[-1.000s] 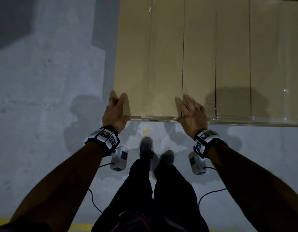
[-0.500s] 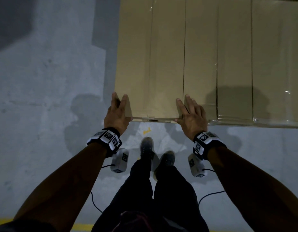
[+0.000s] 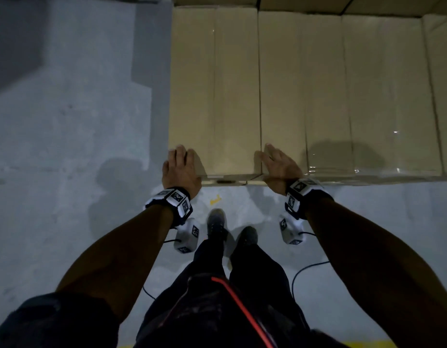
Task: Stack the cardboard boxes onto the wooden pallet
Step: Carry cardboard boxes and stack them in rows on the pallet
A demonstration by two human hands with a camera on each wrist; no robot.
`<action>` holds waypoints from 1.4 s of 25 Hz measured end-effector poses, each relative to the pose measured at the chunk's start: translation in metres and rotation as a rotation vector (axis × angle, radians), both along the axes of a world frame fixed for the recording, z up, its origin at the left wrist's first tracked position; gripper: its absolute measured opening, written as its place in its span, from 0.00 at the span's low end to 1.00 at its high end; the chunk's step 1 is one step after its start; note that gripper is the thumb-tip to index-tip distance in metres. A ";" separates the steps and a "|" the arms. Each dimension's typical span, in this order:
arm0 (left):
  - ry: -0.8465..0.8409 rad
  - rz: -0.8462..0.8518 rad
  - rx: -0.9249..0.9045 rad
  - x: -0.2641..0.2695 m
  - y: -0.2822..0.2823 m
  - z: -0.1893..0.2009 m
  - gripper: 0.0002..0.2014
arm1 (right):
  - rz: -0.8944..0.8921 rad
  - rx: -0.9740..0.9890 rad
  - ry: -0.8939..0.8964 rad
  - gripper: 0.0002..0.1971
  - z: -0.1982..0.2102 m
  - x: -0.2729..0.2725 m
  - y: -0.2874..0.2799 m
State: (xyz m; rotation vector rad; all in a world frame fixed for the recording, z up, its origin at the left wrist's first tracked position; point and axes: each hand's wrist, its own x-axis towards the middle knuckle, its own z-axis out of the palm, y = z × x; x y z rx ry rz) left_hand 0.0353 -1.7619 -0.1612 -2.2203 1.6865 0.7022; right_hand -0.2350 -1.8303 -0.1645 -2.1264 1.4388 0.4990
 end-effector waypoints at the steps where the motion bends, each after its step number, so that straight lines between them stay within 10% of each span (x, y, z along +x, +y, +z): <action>1: 0.012 -0.032 0.008 -0.008 -0.002 0.007 0.42 | -0.036 0.005 -0.019 0.38 0.008 -0.006 0.002; 14: 0.155 -0.342 0.026 -0.160 -0.034 0.005 0.37 | -0.501 -0.168 -0.022 0.32 0.022 -0.181 0.030; 35: 0.044 0.013 -0.148 -0.274 -0.039 0.003 0.37 | -0.037 -0.229 0.110 0.43 -0.011 -0.271 -0.030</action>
